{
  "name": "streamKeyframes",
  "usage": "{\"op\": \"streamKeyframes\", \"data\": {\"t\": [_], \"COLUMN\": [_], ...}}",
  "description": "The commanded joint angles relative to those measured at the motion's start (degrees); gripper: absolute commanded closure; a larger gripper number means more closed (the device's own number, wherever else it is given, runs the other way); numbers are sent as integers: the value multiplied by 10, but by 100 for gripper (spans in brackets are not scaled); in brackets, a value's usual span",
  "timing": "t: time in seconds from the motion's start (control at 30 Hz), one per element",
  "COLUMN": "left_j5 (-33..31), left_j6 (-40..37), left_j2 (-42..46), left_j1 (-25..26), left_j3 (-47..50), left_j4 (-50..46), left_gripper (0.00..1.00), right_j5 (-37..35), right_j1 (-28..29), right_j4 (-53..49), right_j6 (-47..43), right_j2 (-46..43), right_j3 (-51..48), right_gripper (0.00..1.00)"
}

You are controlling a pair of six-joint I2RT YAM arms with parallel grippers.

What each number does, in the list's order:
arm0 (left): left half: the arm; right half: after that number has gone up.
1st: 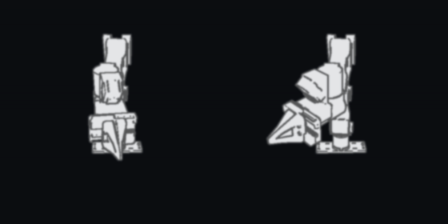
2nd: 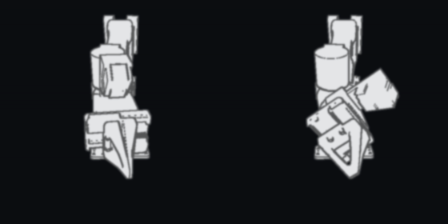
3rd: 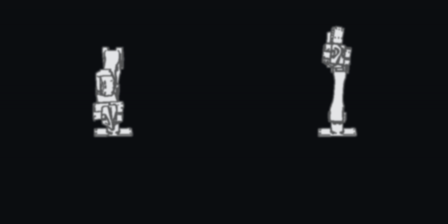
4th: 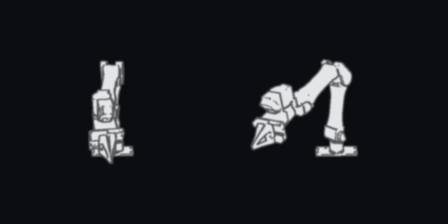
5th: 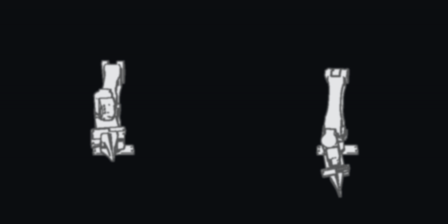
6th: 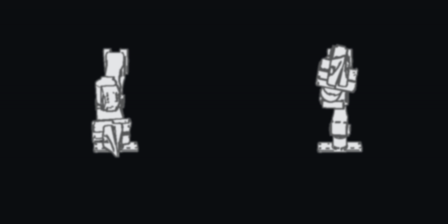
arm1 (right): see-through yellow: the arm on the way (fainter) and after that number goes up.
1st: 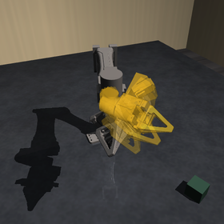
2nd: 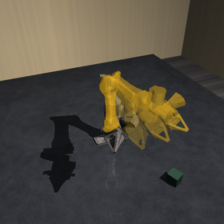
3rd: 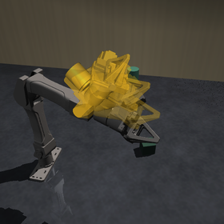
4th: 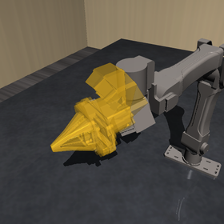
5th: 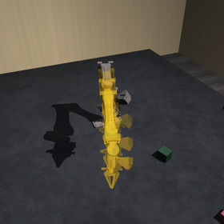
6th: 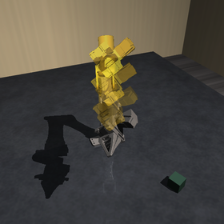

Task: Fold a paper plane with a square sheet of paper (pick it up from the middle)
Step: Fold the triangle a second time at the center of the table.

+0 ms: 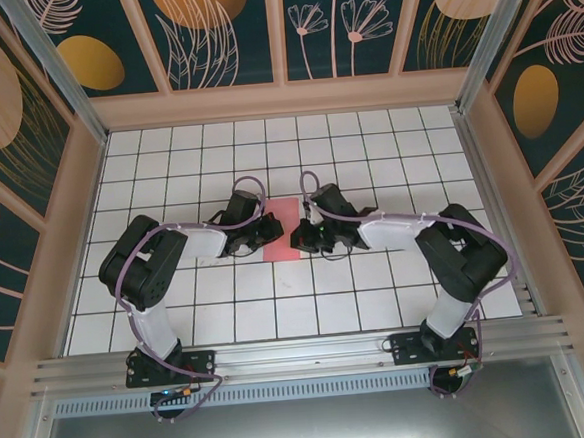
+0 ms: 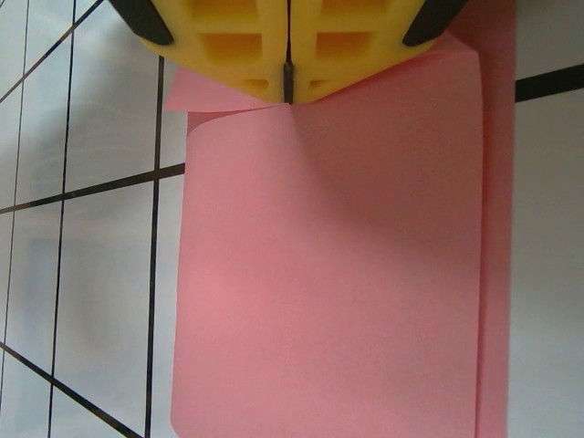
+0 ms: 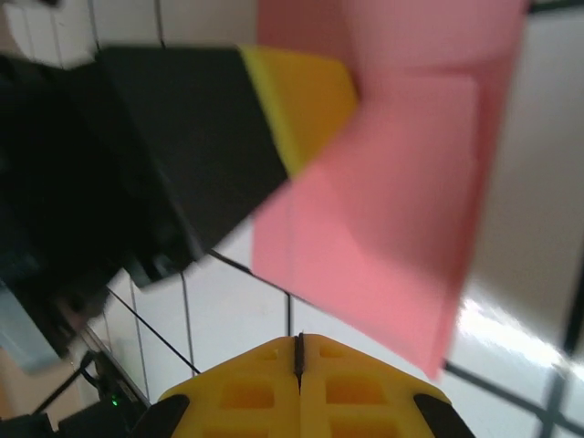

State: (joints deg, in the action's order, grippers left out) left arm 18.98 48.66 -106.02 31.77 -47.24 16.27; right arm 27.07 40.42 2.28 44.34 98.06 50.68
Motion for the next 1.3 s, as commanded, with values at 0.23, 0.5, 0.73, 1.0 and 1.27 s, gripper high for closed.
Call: {"op": "streamKeyframes", "data": {"t": [0.23,0.5,0.73,1.0,1.27], "left_j5": [-6,32,73,65,-34], "left_j6": [-6,-22,8,24,6], "left_j2": [4,64,81,32,3], "left_j1": [-5,-4,-3,5,3], "left_j3": [-2,-25,9,24,14], "left_j4": [-34,-61,-11,14,-55], "left_gripper": [89,73,82,86,88], "right_j5": [-18,-18,-22,-22,-31], "right_j1": [-6,-5,-5,-5,-5], "right_j4": [-19,-11,-19,-19,-30], "right_j6": [10,14,10,11,6], "right_j2": [88,91,94,102,108], "right_j3": [8,-15,-7,-9,-10], "right_gripper": [97,98,98,99,99]}}
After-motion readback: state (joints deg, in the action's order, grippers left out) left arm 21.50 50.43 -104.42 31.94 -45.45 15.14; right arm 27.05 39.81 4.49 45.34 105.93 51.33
